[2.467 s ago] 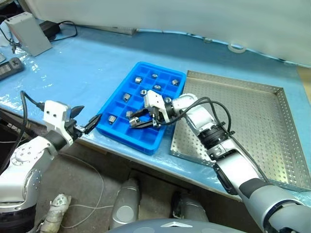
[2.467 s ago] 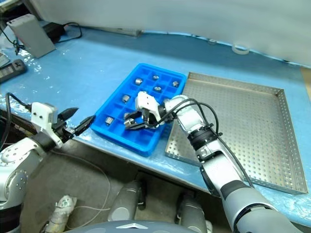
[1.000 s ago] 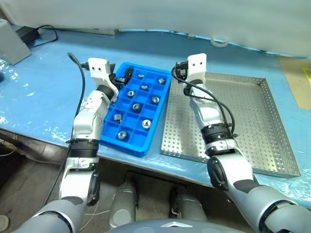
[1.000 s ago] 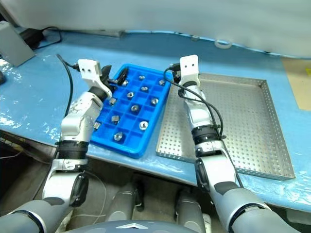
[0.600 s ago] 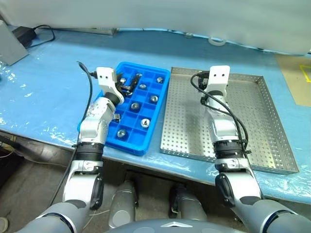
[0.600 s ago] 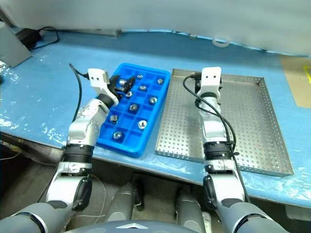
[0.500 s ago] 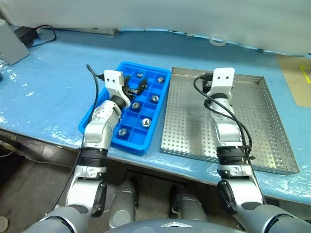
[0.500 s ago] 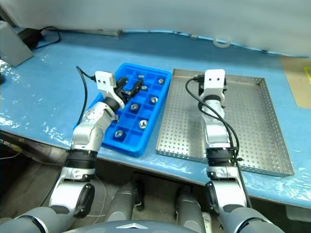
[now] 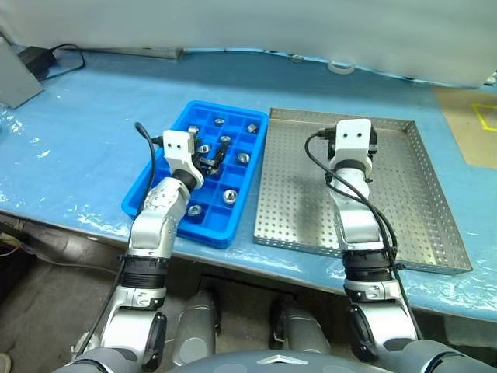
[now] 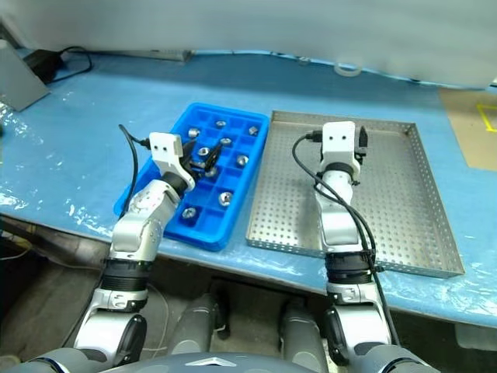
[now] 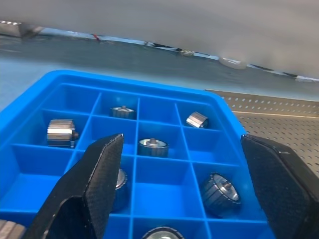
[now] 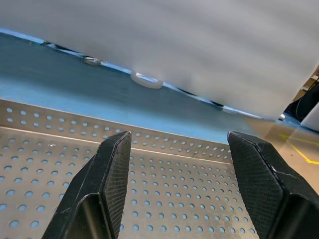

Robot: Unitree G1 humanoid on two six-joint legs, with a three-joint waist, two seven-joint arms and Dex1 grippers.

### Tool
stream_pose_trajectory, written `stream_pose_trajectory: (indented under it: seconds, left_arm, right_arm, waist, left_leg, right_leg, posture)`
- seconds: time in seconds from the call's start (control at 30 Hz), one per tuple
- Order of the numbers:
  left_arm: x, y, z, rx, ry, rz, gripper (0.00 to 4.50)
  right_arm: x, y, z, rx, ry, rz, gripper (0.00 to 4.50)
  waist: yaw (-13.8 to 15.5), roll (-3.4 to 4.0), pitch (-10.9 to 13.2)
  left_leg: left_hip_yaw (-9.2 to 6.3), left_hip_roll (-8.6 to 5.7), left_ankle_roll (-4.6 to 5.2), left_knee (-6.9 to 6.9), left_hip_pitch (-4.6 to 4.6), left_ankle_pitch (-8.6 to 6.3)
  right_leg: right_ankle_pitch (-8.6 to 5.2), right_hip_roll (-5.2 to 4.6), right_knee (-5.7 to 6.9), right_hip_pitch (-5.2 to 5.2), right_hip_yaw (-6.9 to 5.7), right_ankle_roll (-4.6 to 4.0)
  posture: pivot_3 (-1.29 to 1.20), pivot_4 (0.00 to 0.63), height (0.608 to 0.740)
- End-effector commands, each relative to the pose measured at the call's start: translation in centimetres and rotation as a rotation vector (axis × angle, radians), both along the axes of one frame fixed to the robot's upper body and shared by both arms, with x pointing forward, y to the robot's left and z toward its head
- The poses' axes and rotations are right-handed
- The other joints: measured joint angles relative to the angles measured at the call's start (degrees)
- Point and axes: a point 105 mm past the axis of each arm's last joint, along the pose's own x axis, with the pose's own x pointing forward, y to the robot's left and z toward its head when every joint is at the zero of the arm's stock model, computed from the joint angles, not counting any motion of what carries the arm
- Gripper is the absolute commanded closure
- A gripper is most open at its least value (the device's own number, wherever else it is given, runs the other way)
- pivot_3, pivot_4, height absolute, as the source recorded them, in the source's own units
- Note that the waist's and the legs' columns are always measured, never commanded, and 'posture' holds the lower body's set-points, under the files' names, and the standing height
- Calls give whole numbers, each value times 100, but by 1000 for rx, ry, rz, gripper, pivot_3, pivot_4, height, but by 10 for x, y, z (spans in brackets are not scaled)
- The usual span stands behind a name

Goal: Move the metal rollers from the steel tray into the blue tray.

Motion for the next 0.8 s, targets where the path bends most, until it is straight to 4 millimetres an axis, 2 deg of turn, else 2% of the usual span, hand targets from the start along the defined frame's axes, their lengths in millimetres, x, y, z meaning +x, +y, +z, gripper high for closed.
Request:
stream_pose_trajectory:
  seconds: [0.03, 0.33, 0.8]
  left_arm:
    - [-3, -4, 21, 13, -89, -9, 488]
    - [-4, 9, 24, 28, -102, 33, 488]
    - [1, 5, 29, 68, -113, 3, 488]
  right_arm:
    - [1, 7, 10, -22, -44, 18, 1311]
    - [6, 12, 13, -20, -69, 27, 1311]
    - [7, 9, 15, 10, -94, -6, 1311]
  waist:
    - [9, 0, 0]
    - [23, 0, 0]
    - [6, 0, 0]
  left_leg:
    - [0, 0, -6, 0, -2, 4]
    - [-1, 0, -6, 0, -3, 4]
    - [-1, -1, -13, 1, -3, 8]
  right_leg:
    - [1, 0, -1, -1, 0, 1]
    - [1, 0, 2, -3, 0, 1]
    - [1, 0, 4, -3, 0, 1]
  posture:
    - [129, 150, 740]
    - [139, 150, 740]
    - [88, 150, 740]
